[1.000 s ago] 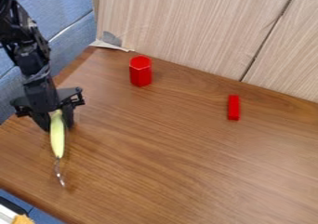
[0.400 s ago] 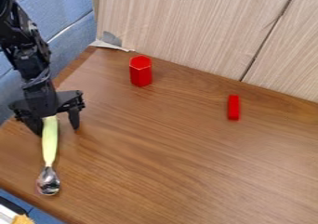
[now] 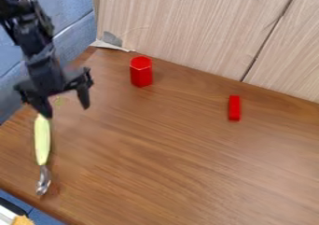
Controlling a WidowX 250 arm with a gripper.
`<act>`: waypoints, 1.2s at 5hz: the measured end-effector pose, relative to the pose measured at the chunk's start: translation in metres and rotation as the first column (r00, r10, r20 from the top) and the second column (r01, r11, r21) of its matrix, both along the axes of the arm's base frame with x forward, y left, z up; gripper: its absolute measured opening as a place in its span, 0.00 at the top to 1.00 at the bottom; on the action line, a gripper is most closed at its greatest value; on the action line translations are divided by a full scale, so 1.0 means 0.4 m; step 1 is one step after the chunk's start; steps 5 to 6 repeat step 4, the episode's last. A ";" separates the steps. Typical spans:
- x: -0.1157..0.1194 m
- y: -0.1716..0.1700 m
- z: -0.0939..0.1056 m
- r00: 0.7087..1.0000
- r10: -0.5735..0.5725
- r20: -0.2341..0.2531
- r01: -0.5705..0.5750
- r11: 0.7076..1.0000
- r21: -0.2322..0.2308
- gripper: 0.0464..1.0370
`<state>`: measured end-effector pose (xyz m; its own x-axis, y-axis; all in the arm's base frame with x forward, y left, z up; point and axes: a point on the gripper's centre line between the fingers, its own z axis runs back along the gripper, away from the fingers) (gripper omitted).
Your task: Move the spoon to the lower left of the table
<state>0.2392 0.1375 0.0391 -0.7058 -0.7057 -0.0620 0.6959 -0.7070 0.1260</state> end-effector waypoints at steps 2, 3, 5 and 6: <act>0.017 -0.012 0.093 0.996 0.002 0.086 -0.002 1.000 -0.008 0.04; 0.017 -0.020 0.100 0.996 -0.005 0.092 0.007 1.000 -0.018 0.04; 0.017 -0.020 0.100 0.996 -0.006 0.090 0.008 1.000 -0.018 0.04; 0.017 -0.020 0.100 0.996 -0.006 0.090 0.008 1.000 -0.018 0.04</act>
